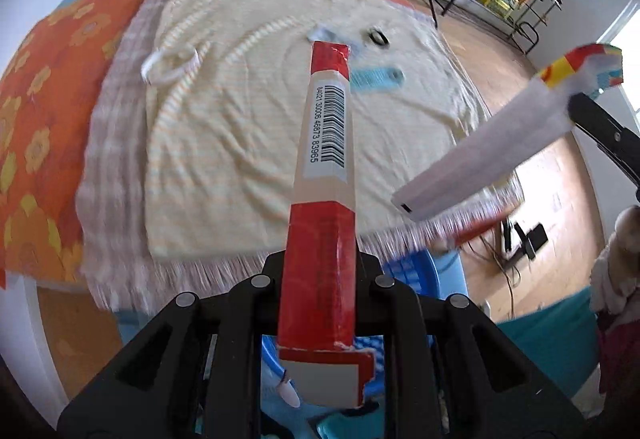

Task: Collect trash
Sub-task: 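Carry the red box and striped wrapper over the blue basket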

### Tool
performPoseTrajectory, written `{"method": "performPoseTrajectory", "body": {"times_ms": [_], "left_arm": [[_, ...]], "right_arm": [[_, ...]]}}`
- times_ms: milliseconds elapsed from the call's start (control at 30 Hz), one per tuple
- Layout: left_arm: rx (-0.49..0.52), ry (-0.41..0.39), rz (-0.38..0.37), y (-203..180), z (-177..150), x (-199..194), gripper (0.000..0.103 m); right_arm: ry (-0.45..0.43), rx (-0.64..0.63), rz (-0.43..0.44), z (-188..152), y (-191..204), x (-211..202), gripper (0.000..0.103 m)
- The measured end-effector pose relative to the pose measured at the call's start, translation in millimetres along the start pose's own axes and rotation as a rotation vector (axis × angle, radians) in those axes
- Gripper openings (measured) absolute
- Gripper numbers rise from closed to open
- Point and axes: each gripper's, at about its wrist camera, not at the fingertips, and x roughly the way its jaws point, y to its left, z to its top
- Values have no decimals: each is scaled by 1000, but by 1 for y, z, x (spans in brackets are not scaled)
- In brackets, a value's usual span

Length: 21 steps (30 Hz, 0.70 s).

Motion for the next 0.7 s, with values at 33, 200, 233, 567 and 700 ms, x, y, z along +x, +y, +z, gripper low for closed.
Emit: {"method": "performPoseTrajectory", "body": {"times_ms": [33, 200, 233, 567, 700], "left_arm": [[2, 8, -5, -1, -6, 0, 16], [8, 62, -43, -14, -43, 2, 16], [11, 73, -43, -16, -50, 3, 16], [0, 209, -73, -26, -99, 30, 16], [-2, 254, -69, -29, -111, 44, 16]], "right_arm": [[7, -8, -4, -7, 3, -2, 3], [44, -37, -26, -35, 13, -4, 3], [52, -39, -29, -40, 14, -4, 3], [144, -16, -27, -83, 12, 12, 3], [172, -35, -40, -96, 15, 19, 3]]}}
